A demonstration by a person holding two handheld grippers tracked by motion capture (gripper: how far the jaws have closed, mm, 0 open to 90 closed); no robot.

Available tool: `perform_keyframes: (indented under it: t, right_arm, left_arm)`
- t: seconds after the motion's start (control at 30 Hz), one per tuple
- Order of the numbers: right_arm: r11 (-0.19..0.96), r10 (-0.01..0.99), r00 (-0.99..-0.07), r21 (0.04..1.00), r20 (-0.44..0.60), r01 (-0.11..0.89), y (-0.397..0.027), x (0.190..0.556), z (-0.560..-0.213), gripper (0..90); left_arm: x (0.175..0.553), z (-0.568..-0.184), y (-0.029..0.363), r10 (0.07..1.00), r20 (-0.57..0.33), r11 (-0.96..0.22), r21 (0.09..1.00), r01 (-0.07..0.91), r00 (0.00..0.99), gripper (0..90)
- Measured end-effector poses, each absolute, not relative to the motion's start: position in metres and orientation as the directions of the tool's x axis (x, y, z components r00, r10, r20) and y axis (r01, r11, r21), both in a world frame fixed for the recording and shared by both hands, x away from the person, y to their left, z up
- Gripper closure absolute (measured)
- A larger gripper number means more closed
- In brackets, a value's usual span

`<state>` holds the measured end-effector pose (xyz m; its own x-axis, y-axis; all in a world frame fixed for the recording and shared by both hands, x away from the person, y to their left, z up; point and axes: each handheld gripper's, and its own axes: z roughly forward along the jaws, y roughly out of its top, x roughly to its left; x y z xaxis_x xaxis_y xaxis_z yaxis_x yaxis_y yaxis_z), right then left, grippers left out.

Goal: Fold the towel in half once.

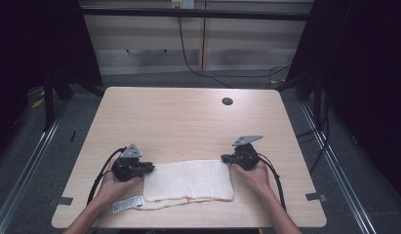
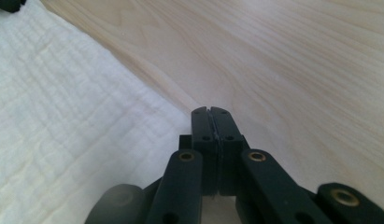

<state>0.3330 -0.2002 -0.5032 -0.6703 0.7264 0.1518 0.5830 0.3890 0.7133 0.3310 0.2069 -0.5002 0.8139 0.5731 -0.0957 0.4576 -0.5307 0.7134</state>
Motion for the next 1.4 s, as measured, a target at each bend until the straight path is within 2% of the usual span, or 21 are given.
perform_keyframes:
  t: [0.07,0.23,0.3,0.47,0.6,0.7,0.73,0.77,0.93,0.97,1.13,1.33,1.37,1.4]
  right_arm:
    - [0.385,0.731,-0.665,0.71,0.156,0.59,-0.202,0.332,-0.503,89.8]
    - [0.398,0.731,-0.669,0.712,0.134,0.578,-0.203,0.332,-0.501,79.5]
    - [0.396,0.727,-0.67,0.706,0.151,0.588,-0.202,0.336,-0.501,71.7]
    - [0.404,0.711,-0.684,0.704,0.16,0.584,-0.198,0.338,-0.503,65.7]
    - [0.43,0.699,-0.701,0.7,0.141,0.57,-0.194,0.335,-0.503,70.5]
    - [0.452,0.695,-0.71,0.696,0.118,0.558,-0.192,0.332,-0.502,78.5]
    - [0.439,0.695,-0.704,0.691,0.143,0.574,-0.192,0.332,-0.502,85.1]
    - [0.437,0.695,-0.704,0.69,0.149,0.577,-0.192,0.332,-0.502,86.8]
    - [0.432,0.697,-0.7,0.688,0.157,0.584,-0.192,0.332,-0.502,88.2]
    - [0.427,0.697,-0.698,0.687,0.165,0.588,-0.193,0.333,-0.503,88.2]
    - [0.432,0.703,-0.694,0.682,0.155,0.59,-0.192,0.332,-0.501,88.2]
    - [0.426,0.709,-0.687,0.68,0.158,0.597,-0.194,0.331,-0.501,88.2]
    - [0.427,0.709,-0.687,0.68,0.157,0.596,-0.195,0.331,-0.501,88.2]
    - [0.422,0.714,-0.681,0.676,0.162,0.604,-0.197,0.33,-0.501,88.2]
  left_arm:
    - [0.331,-0.5,0.207,0.57,-0.095,-0.533,0.713,0.456,0.816,79.5]
    - [0.334,-0.501,0.208,0.57,-0.094,-0.529,0.719,0.452,0.816,80.3]
    - [0.334,-0.501,0.207,0.571,-0.086,-0.533,0.717,0.448,0.817,80.5]
    - [0.334,-0.502,0.207,0.57,-0.09,-0.527,0.722,0.448,0.816,80.5]
    - [0.334,-0.502,0.207,0.57,-0.091,-0.526,0.722,0.448,0.816,80.4]
    - [0.335,-0.501,0.208,0.565,-0.091,-0.533,0.718,0.447,0.82,79.8]
    - [0.336,-0.501,0.209,0.562,-0.116,-0.522,0.718,0.461,0.819,77.5]
    - [0.336,-0.5,0.211,0.565,-0.115,-0.524,0.715,0.463,0.817,74.5]
    - [0.338,-0.494,0.22,0.59,-0.146,-0.468,0.74,0.483,0.794,65.5]
    - [0.341,-0.493,0.224,0.609,-0.15,-0.448,0.745,0.494,0.779,60.7]
    - [0.346,-0.493,0.221,0.631,-0.122,-0.494,0.698,0.518,0.766,51.8]
    - [0.347,-0.498,0.212,0.602,-0.109,-0.535,0.681,0.5,0.791,54.2]
    - [0.347,-0.498,0.211,0.598,-0.116,-0.532,0.683,0.5,0.793,56.6]
    - [0.346,-0.498,0.211,0.591,-0.107,-0.541,0.683,0.491,0.8,66.5]
